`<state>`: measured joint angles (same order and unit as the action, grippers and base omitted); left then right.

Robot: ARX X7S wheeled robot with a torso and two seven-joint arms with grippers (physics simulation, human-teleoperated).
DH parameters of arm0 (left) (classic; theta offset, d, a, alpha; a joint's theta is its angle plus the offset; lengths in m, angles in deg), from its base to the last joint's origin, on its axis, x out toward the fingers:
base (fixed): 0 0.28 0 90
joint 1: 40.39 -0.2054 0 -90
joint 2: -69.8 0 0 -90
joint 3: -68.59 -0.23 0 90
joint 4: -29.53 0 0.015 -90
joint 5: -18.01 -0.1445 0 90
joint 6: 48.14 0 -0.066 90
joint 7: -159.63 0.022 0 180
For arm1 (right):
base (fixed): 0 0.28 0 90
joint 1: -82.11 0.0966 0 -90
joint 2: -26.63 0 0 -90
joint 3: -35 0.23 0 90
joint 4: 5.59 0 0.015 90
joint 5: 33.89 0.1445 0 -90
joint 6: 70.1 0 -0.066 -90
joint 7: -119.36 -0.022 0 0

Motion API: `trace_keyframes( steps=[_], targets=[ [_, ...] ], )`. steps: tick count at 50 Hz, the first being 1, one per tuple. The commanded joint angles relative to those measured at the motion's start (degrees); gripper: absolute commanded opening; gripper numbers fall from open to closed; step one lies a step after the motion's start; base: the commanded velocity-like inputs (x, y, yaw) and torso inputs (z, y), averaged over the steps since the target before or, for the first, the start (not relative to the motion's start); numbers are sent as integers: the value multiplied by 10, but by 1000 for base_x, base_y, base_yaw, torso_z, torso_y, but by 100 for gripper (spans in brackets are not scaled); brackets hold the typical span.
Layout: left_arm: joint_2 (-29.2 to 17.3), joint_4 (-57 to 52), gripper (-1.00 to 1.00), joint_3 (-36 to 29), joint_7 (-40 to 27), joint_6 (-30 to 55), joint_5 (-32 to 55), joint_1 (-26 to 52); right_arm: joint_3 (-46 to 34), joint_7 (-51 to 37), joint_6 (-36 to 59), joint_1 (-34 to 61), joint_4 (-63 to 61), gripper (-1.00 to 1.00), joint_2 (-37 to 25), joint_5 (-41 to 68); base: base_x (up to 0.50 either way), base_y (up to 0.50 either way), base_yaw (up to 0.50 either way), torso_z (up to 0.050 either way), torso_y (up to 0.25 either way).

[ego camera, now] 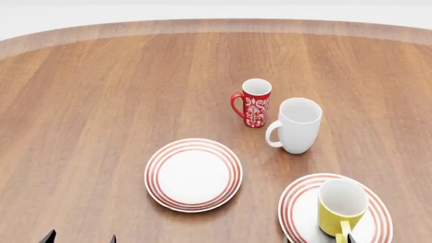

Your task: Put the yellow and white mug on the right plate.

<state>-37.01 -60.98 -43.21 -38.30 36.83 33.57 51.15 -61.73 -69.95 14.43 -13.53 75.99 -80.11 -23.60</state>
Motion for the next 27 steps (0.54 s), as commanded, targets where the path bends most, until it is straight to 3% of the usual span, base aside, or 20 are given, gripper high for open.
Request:
trace_keyframes(
  steps=[1,27],
  targets=[
    [-2,-3,100,-1,-2,-3,1,-1,-9,10,-51,-9,-7,100,3,1,0,0,0,0,0],
    [-3,-6,100,3,-10,-18,6,-4,8,45,-178,-37,-2,100,1,62,0,0,0,0,0]
  ],
)
